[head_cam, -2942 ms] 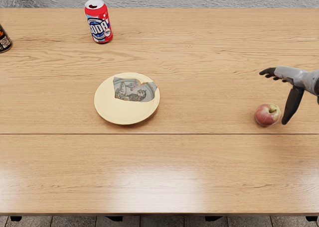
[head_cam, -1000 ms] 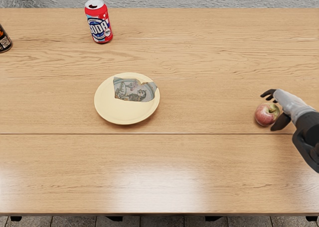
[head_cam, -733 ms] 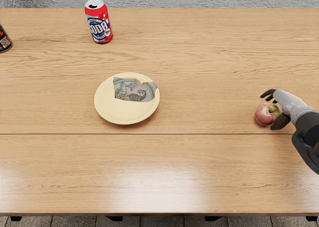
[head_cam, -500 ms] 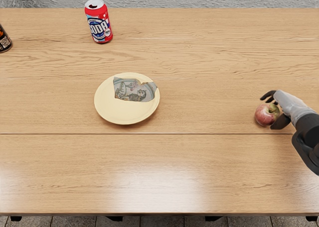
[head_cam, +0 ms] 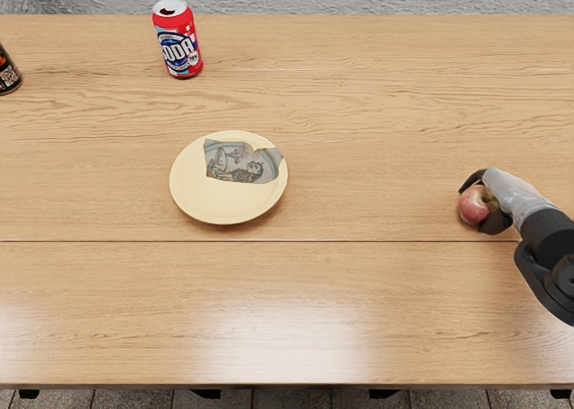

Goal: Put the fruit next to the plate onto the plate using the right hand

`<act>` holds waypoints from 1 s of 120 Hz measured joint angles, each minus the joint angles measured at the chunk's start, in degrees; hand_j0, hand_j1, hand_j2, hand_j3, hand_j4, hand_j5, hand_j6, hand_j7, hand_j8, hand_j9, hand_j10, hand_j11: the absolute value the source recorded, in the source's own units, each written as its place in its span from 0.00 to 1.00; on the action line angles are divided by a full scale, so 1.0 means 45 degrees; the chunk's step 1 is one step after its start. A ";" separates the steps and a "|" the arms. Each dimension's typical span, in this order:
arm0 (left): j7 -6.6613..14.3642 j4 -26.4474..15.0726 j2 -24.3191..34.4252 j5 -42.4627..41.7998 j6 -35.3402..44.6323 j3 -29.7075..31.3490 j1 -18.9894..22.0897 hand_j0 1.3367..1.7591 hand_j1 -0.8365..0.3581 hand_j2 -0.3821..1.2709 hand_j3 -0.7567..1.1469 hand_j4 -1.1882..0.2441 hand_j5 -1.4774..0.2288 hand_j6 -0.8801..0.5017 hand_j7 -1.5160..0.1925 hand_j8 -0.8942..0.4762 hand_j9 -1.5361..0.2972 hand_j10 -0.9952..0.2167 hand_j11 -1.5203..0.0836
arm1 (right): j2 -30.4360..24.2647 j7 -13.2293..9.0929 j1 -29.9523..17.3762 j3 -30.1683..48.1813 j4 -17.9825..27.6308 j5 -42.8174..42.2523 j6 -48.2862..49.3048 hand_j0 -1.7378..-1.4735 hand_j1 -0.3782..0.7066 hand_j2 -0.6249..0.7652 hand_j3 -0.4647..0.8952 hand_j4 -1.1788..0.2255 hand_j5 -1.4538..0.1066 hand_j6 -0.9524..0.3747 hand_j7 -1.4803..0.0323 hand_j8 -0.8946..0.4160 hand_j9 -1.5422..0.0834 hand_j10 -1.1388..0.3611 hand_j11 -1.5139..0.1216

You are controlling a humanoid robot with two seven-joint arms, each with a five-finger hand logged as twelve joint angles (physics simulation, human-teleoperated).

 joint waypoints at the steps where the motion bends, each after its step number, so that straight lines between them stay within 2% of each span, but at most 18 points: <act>1: 0.0000 0.0000 0.0000 0.0000 0.0001 0.0000 0.0001 0.76 0.98 0.23 0.40 0.82 0.86 0.63 0.88 0.65 0.83 0.81 0.94 | 0.0000 0.0001 0.0000 -0.0001 0.0001 0.0000 -0.0001 0.33 0.52 0.44 0.34 0.47 0.49 0.44 0.53 0.39 0.53 0.41 0.51; 21: 0.0000 0.0001 0.0000 0.0000 0.0003 0.0001 0.0002 0.76 0.98 0.23 0.40 0.82 0.86 0.63 0.88 0.65 0.83 0.81 0.94 | 0.0003 0.0012 -0.0007 0.0002 0.0006 0.0038 -0.0002 0.33 0.55 0.48 0.34 0.48 0.43 0.48 0.48 0.42 0.47 0.37 0.45; 67: 0.0000 0.0000 0.0000 0.0000 0.0004 0.0001 0.0002 0.76 0.98 0.23 0.40 0.82 0.86 0.63 0.88 0.65 0.83 0.81 0.94 | -0.0054 0.0029 0.0009 0.0061 0.0135 0.0091 0.0023 0.34 0.54 0.47 0.34 0.51 0.38 0.50 0.43 0.45 0.42 0.39 0.40; 100: 0.0000 0.0025 0.0000 0.0000 0.0002 -0.0015 0.0002 0.76 0.98 0.23 0.40 0.82 0.86 0.63 0.88 0.65 0.83 0.81 0.94 | -0.0233 0.0031 0.0360 0.0429 0.0908 0.0245 0.0197 0.34 0.54 0.47 0.34 0.51 0.37 0.51 0.43 0.46 0.41 0.39 0.39; 120: 0.0000 0.0048 0.0000 0.0000 0.0003 -0.0030 0.0021 0.76 0.98 0.23 0.40 0.82 0.86 0.63 0.88 0.65 0.83 0.81 0.94 | -0.0160 0.0032 0.0981 0.0603 0.1525 0.0466 0.0373 0.34 0.53 0.46 0.34 0.50 0.37 0.50 0.43 0.45 0.40 0.39 0.39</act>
